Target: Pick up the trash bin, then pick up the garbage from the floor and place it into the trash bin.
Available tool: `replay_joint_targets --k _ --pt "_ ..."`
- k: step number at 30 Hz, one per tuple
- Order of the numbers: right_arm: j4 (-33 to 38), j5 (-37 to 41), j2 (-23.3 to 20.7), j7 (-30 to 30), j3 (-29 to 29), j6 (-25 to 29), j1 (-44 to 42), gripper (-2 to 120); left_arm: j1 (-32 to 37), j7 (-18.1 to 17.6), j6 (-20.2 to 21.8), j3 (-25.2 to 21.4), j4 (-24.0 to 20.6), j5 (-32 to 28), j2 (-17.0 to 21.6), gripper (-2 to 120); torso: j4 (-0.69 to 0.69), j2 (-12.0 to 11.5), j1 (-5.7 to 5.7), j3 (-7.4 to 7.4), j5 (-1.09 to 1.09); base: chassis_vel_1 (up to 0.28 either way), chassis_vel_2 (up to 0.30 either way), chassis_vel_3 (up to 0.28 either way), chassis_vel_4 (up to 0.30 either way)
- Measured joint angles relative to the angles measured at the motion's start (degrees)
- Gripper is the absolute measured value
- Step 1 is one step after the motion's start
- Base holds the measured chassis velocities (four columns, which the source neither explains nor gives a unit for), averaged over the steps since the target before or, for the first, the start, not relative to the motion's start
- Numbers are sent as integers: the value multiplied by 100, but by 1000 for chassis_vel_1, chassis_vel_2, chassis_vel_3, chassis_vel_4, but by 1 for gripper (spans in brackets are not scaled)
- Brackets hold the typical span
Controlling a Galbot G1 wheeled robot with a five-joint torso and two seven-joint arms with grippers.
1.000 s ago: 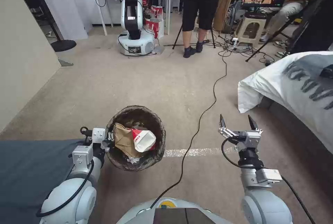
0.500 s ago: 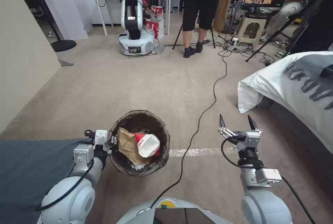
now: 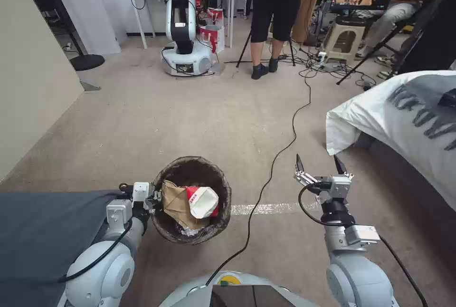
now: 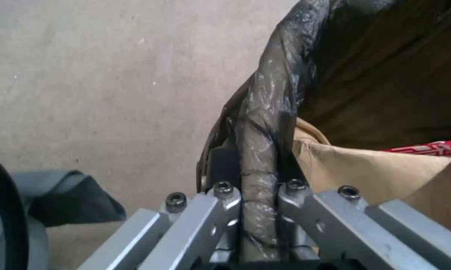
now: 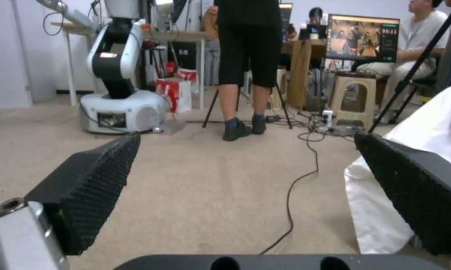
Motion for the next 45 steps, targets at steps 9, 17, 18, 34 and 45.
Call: replay_joint_targets --k 9,17,18,34,45 --pt "32 126 -70 63 16 -131 77 100 112 -22 17 -26 185 -9 81 2 0 0 0 0 0 0 0 0 0" --pt "33 171 -90 97 28 -148 99 100 106 -15 15 -8 381 35 61 2 0 0 0 0 0 0 0 0 0" --pt "33 171 -86 98 30 -148 99 100 101 -13 14 9 425 72 44 2 0 0 0 0 0 0 0 0 0" --pt "16 171 -60 94 41 -123 84 100 32 -8 8 68 750 195 -54 2 0 0 0 0 0 0 0 0 0" --pt "14 165 -48 92 43 -108 59 100 -74 21 2 100 981 193 -112 2 0 0 0 0 0 0 0 0 0"
